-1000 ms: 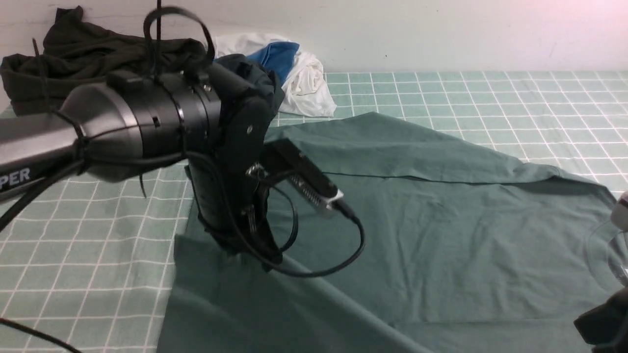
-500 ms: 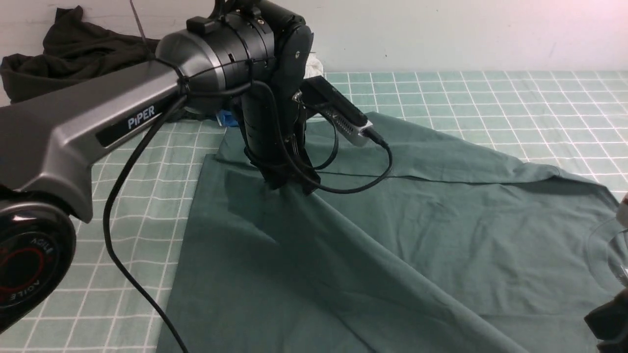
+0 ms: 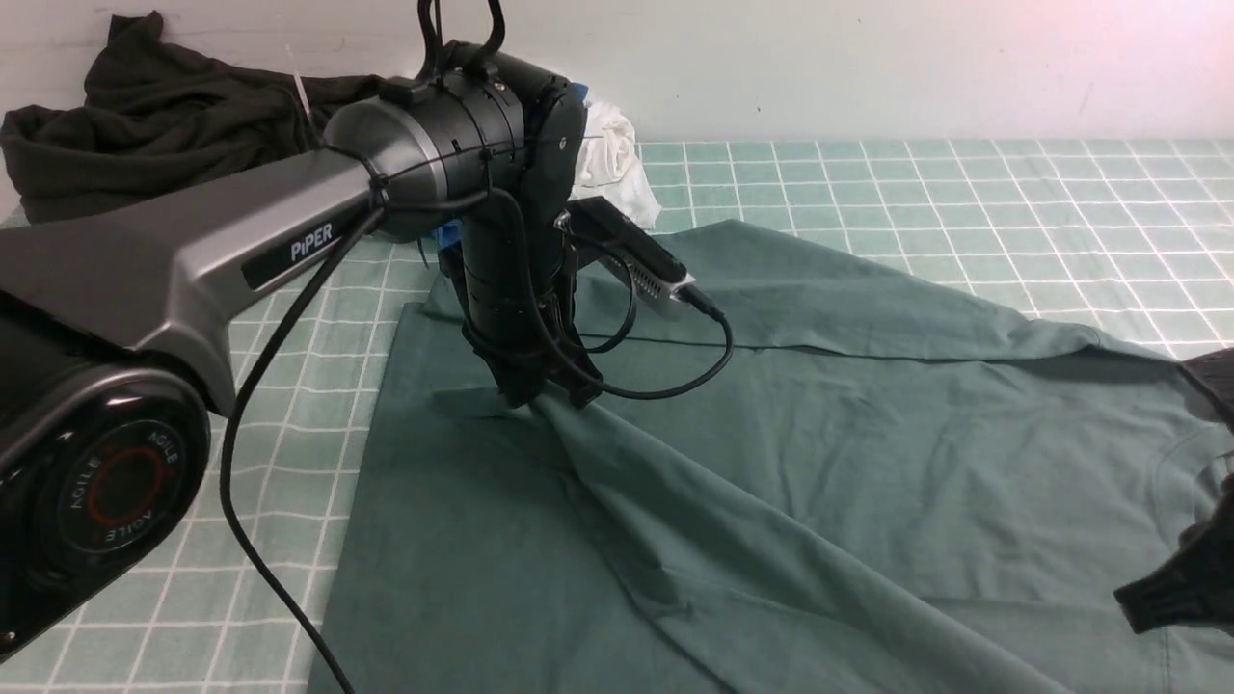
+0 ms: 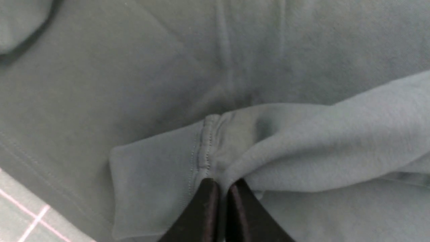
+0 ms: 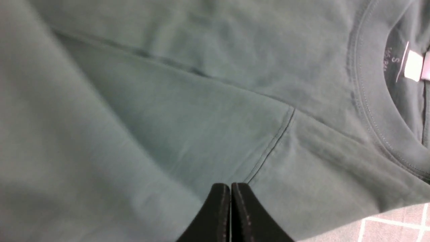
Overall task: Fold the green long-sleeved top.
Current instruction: Use the left arm to drag and place the cuff at the centered position on the left edge of the fabric
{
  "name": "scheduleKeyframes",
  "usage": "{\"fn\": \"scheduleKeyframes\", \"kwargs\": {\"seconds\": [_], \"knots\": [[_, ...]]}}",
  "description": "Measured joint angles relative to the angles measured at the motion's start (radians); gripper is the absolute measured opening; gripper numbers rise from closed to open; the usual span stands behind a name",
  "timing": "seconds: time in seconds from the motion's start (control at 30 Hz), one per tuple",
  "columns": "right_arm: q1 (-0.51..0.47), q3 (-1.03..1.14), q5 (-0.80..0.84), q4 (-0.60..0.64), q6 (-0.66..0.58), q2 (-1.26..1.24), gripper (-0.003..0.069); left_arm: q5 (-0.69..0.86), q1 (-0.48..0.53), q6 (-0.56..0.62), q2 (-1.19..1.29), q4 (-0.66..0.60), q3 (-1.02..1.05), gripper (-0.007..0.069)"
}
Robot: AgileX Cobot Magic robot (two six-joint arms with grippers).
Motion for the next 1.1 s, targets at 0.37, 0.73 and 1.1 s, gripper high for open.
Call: {"fn": "scheduleKeyframes", "kwargs": {"seconds": [0.37, 0.73, 1.1], "knots": [[-0.14, 0.0, -0.175, 0.0, 0.063, 0.286, 0.0306, 0.0, 0.0, 0.003, 0.002, -0.013, 0.0, 0.0017], [-0.141, -0.002, -0.251, -0.105, 0.198, 0.373, 0.0351, 0.0, 0.0, 0.003, 0.002, -0.034, 0.0, 0.0017], [-0.141, -0.004, -0.253, -0.103, 0.196, 0.399, 0.0112, 0.0, 0.0, 0.003, 0.002, -0.036, 0.0, 0.0017]]}}
